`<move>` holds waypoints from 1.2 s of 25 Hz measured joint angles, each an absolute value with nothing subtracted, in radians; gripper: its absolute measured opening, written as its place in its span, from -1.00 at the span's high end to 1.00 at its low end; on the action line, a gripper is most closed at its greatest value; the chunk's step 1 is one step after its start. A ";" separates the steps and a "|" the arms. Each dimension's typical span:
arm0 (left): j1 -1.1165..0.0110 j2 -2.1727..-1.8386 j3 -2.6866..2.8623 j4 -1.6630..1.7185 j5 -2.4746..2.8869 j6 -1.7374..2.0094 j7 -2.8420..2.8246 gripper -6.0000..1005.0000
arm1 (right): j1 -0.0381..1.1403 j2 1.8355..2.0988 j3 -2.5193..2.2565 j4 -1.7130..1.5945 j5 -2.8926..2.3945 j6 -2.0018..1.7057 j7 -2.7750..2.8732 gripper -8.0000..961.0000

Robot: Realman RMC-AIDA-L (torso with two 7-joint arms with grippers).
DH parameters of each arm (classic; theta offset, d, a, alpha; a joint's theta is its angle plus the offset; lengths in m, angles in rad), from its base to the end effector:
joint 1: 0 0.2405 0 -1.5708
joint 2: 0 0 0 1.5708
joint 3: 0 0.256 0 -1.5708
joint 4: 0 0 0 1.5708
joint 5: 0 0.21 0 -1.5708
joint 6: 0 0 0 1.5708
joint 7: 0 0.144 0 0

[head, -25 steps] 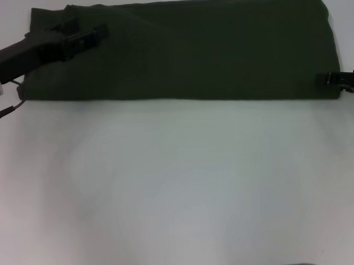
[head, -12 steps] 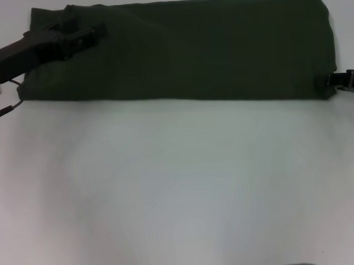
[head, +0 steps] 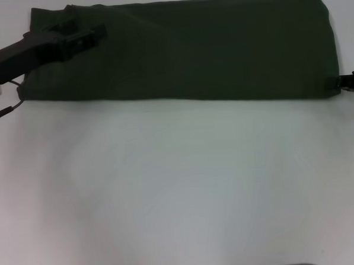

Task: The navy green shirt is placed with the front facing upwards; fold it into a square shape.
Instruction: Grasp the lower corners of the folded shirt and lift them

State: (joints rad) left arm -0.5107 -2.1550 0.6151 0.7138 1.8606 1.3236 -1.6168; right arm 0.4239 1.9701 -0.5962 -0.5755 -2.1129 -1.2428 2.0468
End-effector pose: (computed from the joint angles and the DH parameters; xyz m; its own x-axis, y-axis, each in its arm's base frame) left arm -0.2641 0.3595 0.0071 0.5352 0.4568 0.7105 0.7604 -0.6268 -0.1699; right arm 0.3698 0.3225 0.0435 0.1979 -0.7905 -0.5796 -0.9802 -0.1606 -0.1155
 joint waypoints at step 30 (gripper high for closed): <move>-0.463 -2.035 0.614 0.684 2.090 1.196 -1.882 -0.80 | 0.426 1.960 -0.583 -0.585 -2.109 -1.238 2.044 0.96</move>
State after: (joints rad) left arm -0.4633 -2.0354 0.6143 0.6840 2.0903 1.1960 -1.8821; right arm 0.4258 1.9598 -0.5826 -0.5845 -2.1088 -1.2379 2.0444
